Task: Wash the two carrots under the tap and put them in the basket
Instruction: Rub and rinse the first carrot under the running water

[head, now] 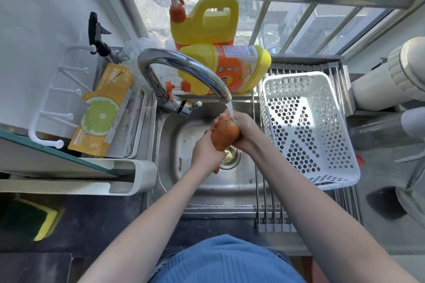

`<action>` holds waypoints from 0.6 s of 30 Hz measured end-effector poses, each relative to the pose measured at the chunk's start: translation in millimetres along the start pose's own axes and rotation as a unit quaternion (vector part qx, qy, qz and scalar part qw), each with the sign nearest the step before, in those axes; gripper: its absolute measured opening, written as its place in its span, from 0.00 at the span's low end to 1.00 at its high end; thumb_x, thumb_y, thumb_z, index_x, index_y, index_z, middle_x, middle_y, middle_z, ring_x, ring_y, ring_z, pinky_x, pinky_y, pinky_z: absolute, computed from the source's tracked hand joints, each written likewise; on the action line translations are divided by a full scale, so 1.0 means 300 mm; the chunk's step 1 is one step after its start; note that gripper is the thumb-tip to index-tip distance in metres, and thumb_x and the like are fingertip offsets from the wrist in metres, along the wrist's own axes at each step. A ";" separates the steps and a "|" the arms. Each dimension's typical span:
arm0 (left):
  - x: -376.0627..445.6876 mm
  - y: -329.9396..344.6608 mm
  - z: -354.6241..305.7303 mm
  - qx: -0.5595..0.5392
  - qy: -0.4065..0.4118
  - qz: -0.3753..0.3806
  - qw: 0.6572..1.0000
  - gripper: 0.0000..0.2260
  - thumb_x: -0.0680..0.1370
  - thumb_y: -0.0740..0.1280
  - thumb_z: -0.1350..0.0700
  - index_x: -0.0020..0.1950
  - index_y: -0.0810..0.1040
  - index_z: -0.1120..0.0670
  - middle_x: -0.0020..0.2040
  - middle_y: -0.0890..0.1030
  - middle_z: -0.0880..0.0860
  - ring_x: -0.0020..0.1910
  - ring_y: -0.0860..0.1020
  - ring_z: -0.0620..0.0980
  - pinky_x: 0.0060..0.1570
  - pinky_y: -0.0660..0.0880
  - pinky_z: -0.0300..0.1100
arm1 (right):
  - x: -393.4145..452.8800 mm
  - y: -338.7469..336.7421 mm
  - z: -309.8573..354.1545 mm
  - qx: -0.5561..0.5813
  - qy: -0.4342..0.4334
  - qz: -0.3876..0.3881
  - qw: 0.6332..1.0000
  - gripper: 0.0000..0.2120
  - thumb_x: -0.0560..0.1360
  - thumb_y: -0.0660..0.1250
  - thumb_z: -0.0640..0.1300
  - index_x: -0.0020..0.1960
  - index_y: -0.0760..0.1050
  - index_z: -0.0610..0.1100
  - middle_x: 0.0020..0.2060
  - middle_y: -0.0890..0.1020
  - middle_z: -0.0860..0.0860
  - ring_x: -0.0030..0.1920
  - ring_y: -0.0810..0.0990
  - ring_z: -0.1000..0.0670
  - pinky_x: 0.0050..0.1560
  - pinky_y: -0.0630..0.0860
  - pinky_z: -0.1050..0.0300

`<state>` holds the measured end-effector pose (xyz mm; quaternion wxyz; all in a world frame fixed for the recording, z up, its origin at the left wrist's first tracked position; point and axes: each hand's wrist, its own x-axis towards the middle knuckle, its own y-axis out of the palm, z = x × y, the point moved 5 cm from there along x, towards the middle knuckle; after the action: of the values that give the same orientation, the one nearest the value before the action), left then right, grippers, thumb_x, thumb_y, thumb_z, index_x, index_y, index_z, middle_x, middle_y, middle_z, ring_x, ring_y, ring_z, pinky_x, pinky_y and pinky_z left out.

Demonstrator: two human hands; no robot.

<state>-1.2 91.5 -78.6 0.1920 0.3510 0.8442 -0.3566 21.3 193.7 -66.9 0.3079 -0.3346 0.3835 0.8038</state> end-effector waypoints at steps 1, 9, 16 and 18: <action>-0.001 -0.004 -0.001 0.005 0.002 0.001 1.000 0.24 0.67 0.68 0.63 0.62 0.75 0.50 0.40 0.78 0.45 0.42 0.78 0.50 0.31 0.69 0.33 | 0.007 -0.008 -0.003 0.010 0.013 -0.009 1.000 0.14 0.78 0.58 0.35 0.34 0.72 0.39 0.27 0.78 0.43 0.34 0.75 0.44 0.46 0.75 0.49; -0.007 -0.062 -0.037 0.195 0.050 -0.111 0.973 0.13 0.70 0.67 0.57 0.52 0.71 0.49 0.43 0.82 0.52 0.46 0.80 0.58 0.40 0.71 0.43 | -0.009 -0.046 -0.060 -0.063 -0.141 -0.012 0.988 0.09 0.80 0.62 0.49 0.51 0.76 0.44 0.44 0.79 0.47 0.47 0.78 0.48 0.53 0.75 0.45; -0.025 -0.046 -0.042 0.307 0.094 -0.141 0.937 0.13 0.74 0.65 0.56 0.58 0.69 0.52 0.51 0.81 0.53 0.50 0.80 0.57 0.38 0.65 0.43 | 0.041 -0.062 -0.073 -0.002 -0.075 -0.187 0.980 0.08 0.69 0.71 0.47 0.33 0.79 0.47 0.35 0.79 0.49 0.41 0.77 0.47 0.46 0.76 0.50; -0.034 -0.038 -0.037 0.302 0.091 -0.129 0.940 0.14 0.74 0.65 0.57 0.58 0.69 0.52 0.51 0.80 0.53 0.50 0.80 0.57 0.39 0.65 0.43 | 0.060 -0.072 -0.057 -0.006 -0.026 -0.182 0.983 0.13 0.72 0.70 0.46 0.30 0.80 0.46 0.32 0.79 0.49 0.34 0.77 0.49 0.42 0.75 0.55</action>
<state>-3.4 89.5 -59.9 -0.0483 0.3111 0.7490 -0.5830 32.1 195.1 -97.8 0.4567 -0.3797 0.3037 0.7450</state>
